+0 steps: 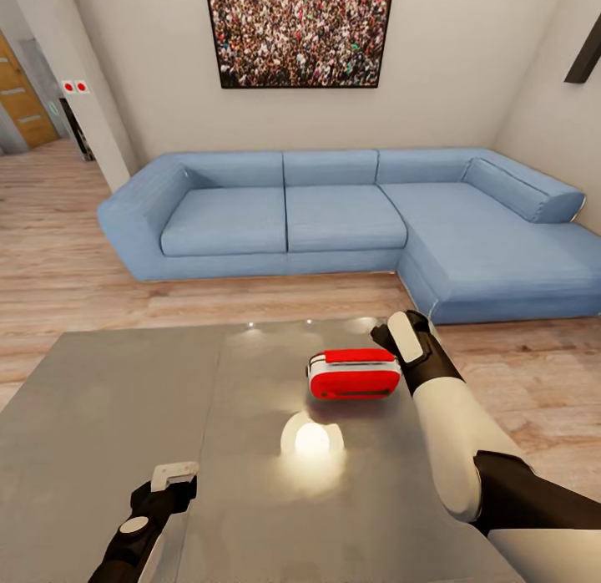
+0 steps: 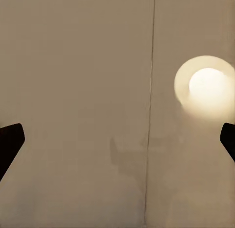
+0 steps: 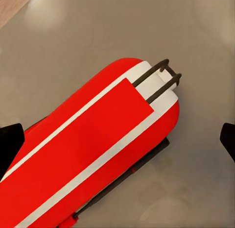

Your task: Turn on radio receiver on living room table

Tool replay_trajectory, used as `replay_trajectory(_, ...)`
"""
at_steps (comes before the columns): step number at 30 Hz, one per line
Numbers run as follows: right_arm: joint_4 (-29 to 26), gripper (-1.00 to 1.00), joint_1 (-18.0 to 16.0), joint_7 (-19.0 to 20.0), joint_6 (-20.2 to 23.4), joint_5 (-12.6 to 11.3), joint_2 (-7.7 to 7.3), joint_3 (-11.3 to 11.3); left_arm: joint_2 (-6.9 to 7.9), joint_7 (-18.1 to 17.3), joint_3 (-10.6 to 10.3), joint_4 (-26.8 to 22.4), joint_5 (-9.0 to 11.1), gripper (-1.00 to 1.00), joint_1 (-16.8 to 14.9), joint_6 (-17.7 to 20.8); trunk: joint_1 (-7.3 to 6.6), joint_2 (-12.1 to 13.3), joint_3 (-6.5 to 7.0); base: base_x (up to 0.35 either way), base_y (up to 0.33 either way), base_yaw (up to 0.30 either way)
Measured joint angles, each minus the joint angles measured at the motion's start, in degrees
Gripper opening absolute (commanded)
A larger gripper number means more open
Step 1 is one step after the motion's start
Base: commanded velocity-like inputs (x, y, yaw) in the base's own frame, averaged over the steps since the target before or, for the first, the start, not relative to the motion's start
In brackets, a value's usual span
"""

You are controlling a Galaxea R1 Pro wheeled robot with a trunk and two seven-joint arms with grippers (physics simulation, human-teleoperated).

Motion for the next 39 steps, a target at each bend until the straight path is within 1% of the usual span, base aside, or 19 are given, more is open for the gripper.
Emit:
replay_trajectory(13,0.2,1.00,0.0,0.2,-0.2,0.4,0.09,0.6,-0.08,0.0,0.0,0.1,0.0,1.00,0.0,0.0,0.00,0.0,-0.11,0.000,0.000,0.000)
replay_trajectory(15,0.2,1.00,0.0,1.5,-0.2,0.4,0.09,0.6,-0.08,0.0,0.0,0.1,0.0,1.00,0.0,0.0,0.00,0.0,-0.11,0.000,0.000,0.000)
replay_trajectory(17,0.2,1.00,0.0,4.1,-0.2,0.3,0.07,0.6,-0.04,0.0,0.0,0.1,0.0,1.00,0.0,0.0,0.00,0.0,-0.11,0.000,0.000,0.000)
replay_trajectory(19,0.2,1.00,0.0,5.7,-0.2,0.3,0.04,0.6,-0.01,0.0,0.0,0.1,0.0,1.00,0.0,0.0,0.00,0.0,-0.11,0.000,0.000,0.000)
replay_trajectory(23,0.2,1.00,0.0,7.2,-0.1,0.3,0.02,0.5,-0.04,0.0,0.0,0.1,0.0,1.00,0.0,0.0,0.00,0.0,-0.11,0.000,0.000,0.000)
replay_trajectory(34,0.4,1.00,0.0,7.7,-0.1,0.3,0.00,0.4,0.04,0.0,0.1,0.1,0.0,1.00,0.0,0.0,0.00,0.0,-0.13,0.000,0.000,0.000)
replay_trajectory(39,1.5,1.00,0.0,7.7,0.0,0.2,-0.17,0.2,0.02,0.0,0.1,0.1,0.0,1.00,0.0,0.0,0.00,0.0,-0.40,0.000,0.000,0.000)
